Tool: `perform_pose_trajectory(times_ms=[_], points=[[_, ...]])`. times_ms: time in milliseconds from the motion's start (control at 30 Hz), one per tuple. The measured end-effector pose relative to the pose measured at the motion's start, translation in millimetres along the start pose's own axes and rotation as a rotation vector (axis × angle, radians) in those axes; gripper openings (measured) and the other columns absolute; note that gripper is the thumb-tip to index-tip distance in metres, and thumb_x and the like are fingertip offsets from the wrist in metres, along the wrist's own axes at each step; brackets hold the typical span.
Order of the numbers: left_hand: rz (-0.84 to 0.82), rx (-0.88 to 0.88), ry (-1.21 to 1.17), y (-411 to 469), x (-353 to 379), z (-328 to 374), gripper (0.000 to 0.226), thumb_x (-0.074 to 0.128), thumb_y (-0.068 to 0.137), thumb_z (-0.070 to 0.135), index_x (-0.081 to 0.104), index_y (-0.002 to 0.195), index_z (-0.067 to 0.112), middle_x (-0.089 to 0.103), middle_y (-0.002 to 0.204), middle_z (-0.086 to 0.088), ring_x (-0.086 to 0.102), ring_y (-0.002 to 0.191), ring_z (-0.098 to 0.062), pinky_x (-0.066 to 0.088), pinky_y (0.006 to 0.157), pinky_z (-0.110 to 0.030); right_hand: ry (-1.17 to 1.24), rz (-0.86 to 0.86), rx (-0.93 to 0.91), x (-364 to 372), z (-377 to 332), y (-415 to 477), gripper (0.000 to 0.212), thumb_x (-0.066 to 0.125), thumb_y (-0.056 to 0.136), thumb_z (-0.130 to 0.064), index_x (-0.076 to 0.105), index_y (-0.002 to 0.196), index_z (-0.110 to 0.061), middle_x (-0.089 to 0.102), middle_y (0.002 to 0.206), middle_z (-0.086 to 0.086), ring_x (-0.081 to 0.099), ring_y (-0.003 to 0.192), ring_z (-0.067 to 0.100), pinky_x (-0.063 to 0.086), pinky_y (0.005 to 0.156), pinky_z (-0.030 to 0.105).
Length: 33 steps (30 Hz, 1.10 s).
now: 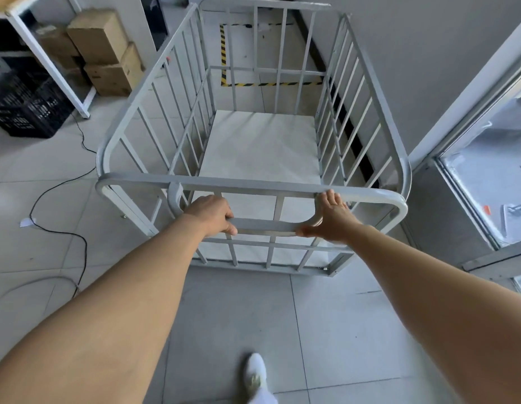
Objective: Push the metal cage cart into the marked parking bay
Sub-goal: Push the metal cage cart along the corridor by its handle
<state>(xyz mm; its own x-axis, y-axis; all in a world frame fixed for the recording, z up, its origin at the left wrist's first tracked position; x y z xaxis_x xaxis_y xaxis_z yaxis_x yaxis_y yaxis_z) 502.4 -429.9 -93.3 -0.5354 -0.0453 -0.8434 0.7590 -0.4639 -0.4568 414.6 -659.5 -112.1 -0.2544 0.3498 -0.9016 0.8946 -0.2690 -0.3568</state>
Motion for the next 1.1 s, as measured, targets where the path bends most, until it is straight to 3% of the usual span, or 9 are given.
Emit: perform_pose_trajectory(times_ms=[200, 333, 467, 600, 700, 900, 1100], points=[[-0.045, 0.015, 0.010, 57.3, -13.8, 42.9, 0.034, 0.080, 0.073, 0.039, 0.075, 0.085, 0.008, 0.063, 0.071, -0.005, 0.057, 0.073, -0.026, 0.040, 0.064, -0.027, -0.027, -0.029, -0.015, -32.7, 42.9, 52.8, 0.124, 0.070, 0.067, -0.067, 0.005, 0.154, -0.009, 0.004, 0.162, 0.008, 0.003, 0.150, 0.028, 0.010, 0.123, 0.042], [-0.056, 0.019, 0.028, 100.2, -22.0, 64.7, 0.043, 0.080, 0.072, 0.043, 0.074, 0.088, 0.004, 0.074, 0.092, -0.010, 0.065, 0.082, -0.025, 0.049, 0.072, -0.030, -0.039, -0.027, -0.034, -55.0, 66.4, 88.5, 0.122, 0.072, 0.066, -0.065, 0.009, 0.153, -0.009, 0.010, 0.160, 0.007, 0.007, 0.149, 0.027, 0.011, 0.122, 0.041], [-0.067, 0.004, 0.015, 138.4, -31.5, 81.4, 0.035, 0.082, 0.070, 0.043, 0.067, 0.074, 0.011, 0.059, 0.077, -0.003, 0.056, 0.075, -0.023, 0.048, 0.072, -0.029, -0.029, -0.023, -0.068, -72.3, 86.9, 125.9, 0.118, 0.073, 0.065, -0.064, 0.014, 0.152, -0.010, 0.014, 0.158, 0.006, 0.009, 0.148, 0.026, 0.015, 0.122, 0.042], [-0.031, -0.040, -0.002, 173.7, -49.9, 97.8, 0.037, 0.081, 0.072, 0.039, 0.076, 0.087, 0.006, 0.067, 0.072, -0.008, 0.053, 0.064, -0.023, 0.038, 0.059, -0.026, -0.026, -0.027, -0.096, -91.1, 103.9, 171.8, 0.123, 0.071, 0.066, -0.065, 0.006, 0.154, -0.010, 0.004, 0.162, 0.009, 0.002, 0.151, 0.028, 0.010, 0.123, 0.044], [0.001, -0.067, -0.024, 200.1, -63.2, 108.8, 0.029, 0.080, 0.074, 0.035, 0.078, 0.092, 0.012, 0.064, 0.069, -0.005, 0.054, 0.066, -0.021, 0.037, 0.059, -0.024, -0.031, -0.011, -0.126, -103.8, 114.1, 204.2, 0.123, 0.070, 0.068, -0.066, 0.004, 0.154, -0.009, 0.002, 0.162, 0.010, -0.001, 0.151, 0.028, 0.006, 0.121, 0.043], [0.053, -0.076, -0.033, 260.7, -89.0, 125.9, 0.029, 0.079, 0.075, 0.034, 0.078, 0.091, 0.010, 0.073, 0.084, -0.011, 0.061, 0.074, -0.025, 0.040, 0.064, -0.026, -0.050, -0.049, -0.141, -135.9, 131.5, 267.2, 0.124, 0.069, 0.070, -0.066, 0.000, 0.155, -0.007, -0.005, 0.163, 0.010, -0.005, 0.151, 0.029, 0.006, 0.122, 0.042], [0.021, -0.047, -0.018, 322.5, -115.9, 139.5, 0.031, 0.079, 0.075, 0.036, 0.077, 0.091, 0.010, 0.072, 0.085, -0.010, 0.066, 0.082, -0.027, 0.043, 0.066, -0.027, -0.095, -0.053, -0.135, -168.1, 141.2, 328.3, 0.121, 0.071, 0.068, -0.066, 0.009, 0.153, -0.007, 0.008, 0.161, 0.009, 0.006, 0.150, 0.027, 0.014, 0.122, 0.043]])
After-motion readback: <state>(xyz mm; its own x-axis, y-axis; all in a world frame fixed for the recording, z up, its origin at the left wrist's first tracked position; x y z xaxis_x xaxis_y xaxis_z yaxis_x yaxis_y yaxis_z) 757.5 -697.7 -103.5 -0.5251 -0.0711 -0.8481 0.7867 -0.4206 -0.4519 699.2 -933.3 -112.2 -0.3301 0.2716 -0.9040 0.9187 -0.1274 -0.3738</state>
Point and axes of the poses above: each hand's wrist, its own y-axis towards the middle knuckle, its own x-axis out of the palm, z = x × y, the point moved 10 cm from there along y, towards the middle knuckle
